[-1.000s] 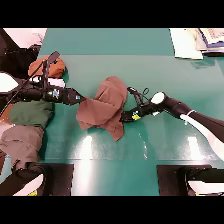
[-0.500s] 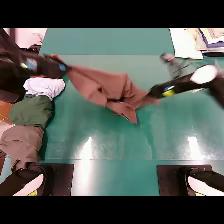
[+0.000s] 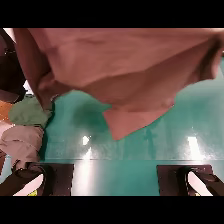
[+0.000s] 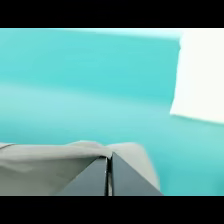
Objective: Fold the shirts.
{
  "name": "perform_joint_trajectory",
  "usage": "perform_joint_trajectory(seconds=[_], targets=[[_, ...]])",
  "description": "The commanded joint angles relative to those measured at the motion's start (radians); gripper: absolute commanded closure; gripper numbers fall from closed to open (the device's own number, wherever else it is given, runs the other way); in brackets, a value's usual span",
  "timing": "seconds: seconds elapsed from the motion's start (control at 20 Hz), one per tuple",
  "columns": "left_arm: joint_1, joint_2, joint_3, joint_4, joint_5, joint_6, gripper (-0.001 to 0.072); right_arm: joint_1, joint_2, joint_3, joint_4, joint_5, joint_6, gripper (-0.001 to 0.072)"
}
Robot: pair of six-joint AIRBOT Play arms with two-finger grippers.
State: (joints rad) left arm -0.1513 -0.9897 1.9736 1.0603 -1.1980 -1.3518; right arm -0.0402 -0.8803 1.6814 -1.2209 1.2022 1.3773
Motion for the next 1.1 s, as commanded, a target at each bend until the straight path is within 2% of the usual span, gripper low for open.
perform_joint_trajectory(seconds=[0.0,0.25,0.4,0.5,0.65,0.85,1.05], targets=[[0.000,0.021,0.142,-0.012,0.013,-0.033,0.0683,-0.100,0.063,0.159,-0.012,-0.001,-0.015,0.0701],[0.000,0.144,0.150,-0.016,0.132,-0.068,0.0684,-0.195,0.021,0.383,-0.006,0.005,-0.028,0.0702],[0.000,0.172,0.144,-0.001,0.109,-0.090,0.0684,-0.165,-0.058,0.496,-0.002,0.005,-0.028,0.0703],[0.000,0.170,0.074,0.096,0.068,-0.141,0.0683,-0.102,-0.123,0.520,-0.002,0.005,-0.028,0.0703],[0.000,0.133,-0.170,0.228,0.044,-0.198,0.0684,0.033,-0.222,0.396,-0.013,-0.002,-0.028,0.0704],[0.000,-0.025,-0.501,0.223,0.061,-0.216,0.0684,0.125,-0.417,0.192,-0.010,0.072,-0.023,0.0703],[0.000,-0.255,-0.679,0.223,0.201,-0.205,0.0683,0.167,-0.594,0.040,-0.010,0.056,-0.024,0.0704]])
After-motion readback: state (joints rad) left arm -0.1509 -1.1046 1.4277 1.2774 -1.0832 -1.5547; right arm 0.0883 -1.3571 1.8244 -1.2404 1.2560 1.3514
